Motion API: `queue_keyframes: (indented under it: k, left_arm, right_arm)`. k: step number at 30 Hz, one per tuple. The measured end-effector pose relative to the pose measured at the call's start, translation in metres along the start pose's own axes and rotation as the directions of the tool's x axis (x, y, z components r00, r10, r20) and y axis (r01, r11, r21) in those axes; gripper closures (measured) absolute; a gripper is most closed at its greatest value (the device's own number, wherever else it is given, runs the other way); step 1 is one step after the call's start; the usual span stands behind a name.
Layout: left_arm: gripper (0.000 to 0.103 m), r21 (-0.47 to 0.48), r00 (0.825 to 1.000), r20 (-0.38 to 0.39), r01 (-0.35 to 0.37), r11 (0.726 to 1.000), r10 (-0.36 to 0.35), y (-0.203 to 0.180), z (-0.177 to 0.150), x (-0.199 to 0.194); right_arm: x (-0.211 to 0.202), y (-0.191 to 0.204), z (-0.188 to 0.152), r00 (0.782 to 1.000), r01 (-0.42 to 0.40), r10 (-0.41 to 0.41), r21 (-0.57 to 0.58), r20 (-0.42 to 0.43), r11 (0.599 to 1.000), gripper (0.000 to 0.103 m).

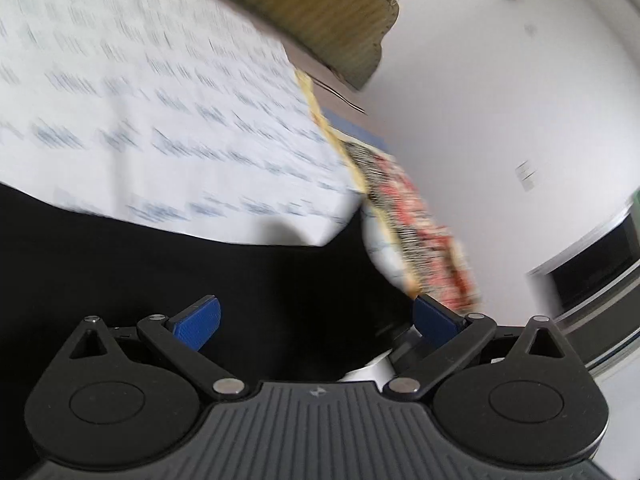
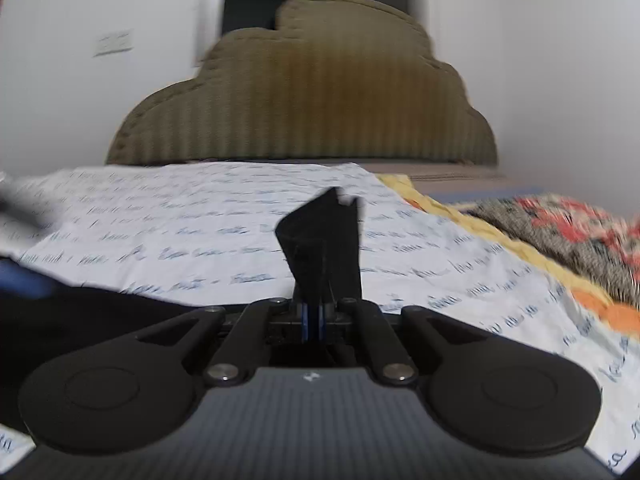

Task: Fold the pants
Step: 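Fold the held edge over with the right gripper toward the left gripper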

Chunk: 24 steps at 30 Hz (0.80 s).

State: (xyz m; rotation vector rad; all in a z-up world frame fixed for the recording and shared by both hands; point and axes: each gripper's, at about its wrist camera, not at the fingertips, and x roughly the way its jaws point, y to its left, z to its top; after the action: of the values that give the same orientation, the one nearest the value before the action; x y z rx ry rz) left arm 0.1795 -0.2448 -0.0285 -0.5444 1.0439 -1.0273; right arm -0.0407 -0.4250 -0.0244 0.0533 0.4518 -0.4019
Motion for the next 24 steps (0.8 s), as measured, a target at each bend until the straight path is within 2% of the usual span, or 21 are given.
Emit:
queue_keyframes:
  k: [2, 4, 6, 7, 8, 10, 11, 13, 16, 20, 22, 24]
  left_arm:
    - [0.000, -0.084, 1.000, -0.007, 0.027, 0.996, -0.028, 0.008, 0.003, 0.021]
    - [0.000, -0.168, 1.000, -0.002, 0.009, 0.986, -0.010, 0.020, 0.002, 0.034]
    - [0.001, -0.248, 0.998, 0.028, 0.054, 0.967, -0.048, 0.036, -0.004, 0.035]
    - [0.010, -0.271, 0.995, 0.044, 0.097, 0.958, -0.088, 0.043, -0.005, 0.034]
    - [0.031, -0.276, 0.992, 0.053, 0.126, 0.953, -0.116, 0.046, -0.007, 0.032]
    - [0.058, -0.259, 0.995, 0.040, 0.099, 0.961, -0.092, 0.048, -0.006, 0.028]
    - [0.067, -0.239, 0.996, 0.041, 0.090, 0.967, -0.082, 0.048, -0.006, 0.025]
    - [0.073, -0.201, 0.997, 0.056, 0.061, 0.978, -0.050, 0.045, -0.007, 0.015]
    - [0.076, -0.139, 0.996, 0.089, 0.034, 0.990, -0.022, 0.041, -0.007, -0.003]
    - [0.076, -0.042, 0.992, 0.112, -0.060, 0.997, 0.064, 0.031, -0.007, -0.025]
    - [0.076, 0.024, 0.982, 0.131, -0.138, 0.990, 0.134, 0.023, -0.010, -0.039]
    - [0.076, 0.108, 0.962, 0.168, -0.233, 0.966, 0.213, 0.017, -0.014, -0.053]
  right_arm:
    - [-0.010, 0.019, 0.001, 0.999, -0.043, 0.043, -0.039, -0.003, 0.998, 0.097]
    - [-0.018, 0.038, -0.001, 0.996, -0.093, 0.092, -0.088, -0.006, 0.992, 0.097]
    - [-0.024, 0.058, -0.005, 0.991, -0.132, 0.131, -0.147, -0.013, 0.980, 0.097]
    - [-0.028, 0.068, -0.007, 0.990, -0.140, 0.140, -0.180, -0.013, 0.974, 0.097]
    - [-0.030, 0.076, -0.010, 0.990, -0.142, 0.142, -0.210, -0.014, 0.967, 0.097]
    - [-0.033, 0.089, -0.015, 0.992, -0.124, 0.125, -0.267, -0.013, 0.956, 0.097]
    - [-0.034, 0.094, -0.017, 0.993, -0.112, 0.114, -0.288, -0.010, 0.951, 0.097]
    - [-0.037, 0.101, -0.017, 0.994, -0.110, 0.113, -0.297, -0.006, 0.949, 0.097]
    - [-0.042, 0.108, -0.013, 0.991, -0.129, 0.134, -0.287, 0.000, 0.949, 0.097]
    - [-0.048, 0.124, -0.012, 0.986, -0.155, 0.164, -0.307, 0.005, 0.939, 0.097]
    - [-0.051, 0.133, -0.012, 0.983, -0.172, 0.182, -0.314, 0.005, 0.934, 0.097]
    - [-0.056, 0.142, -0.012, 0.979, -0.194, 0.206, -0.316, 0.005, 0.929, 0.097]
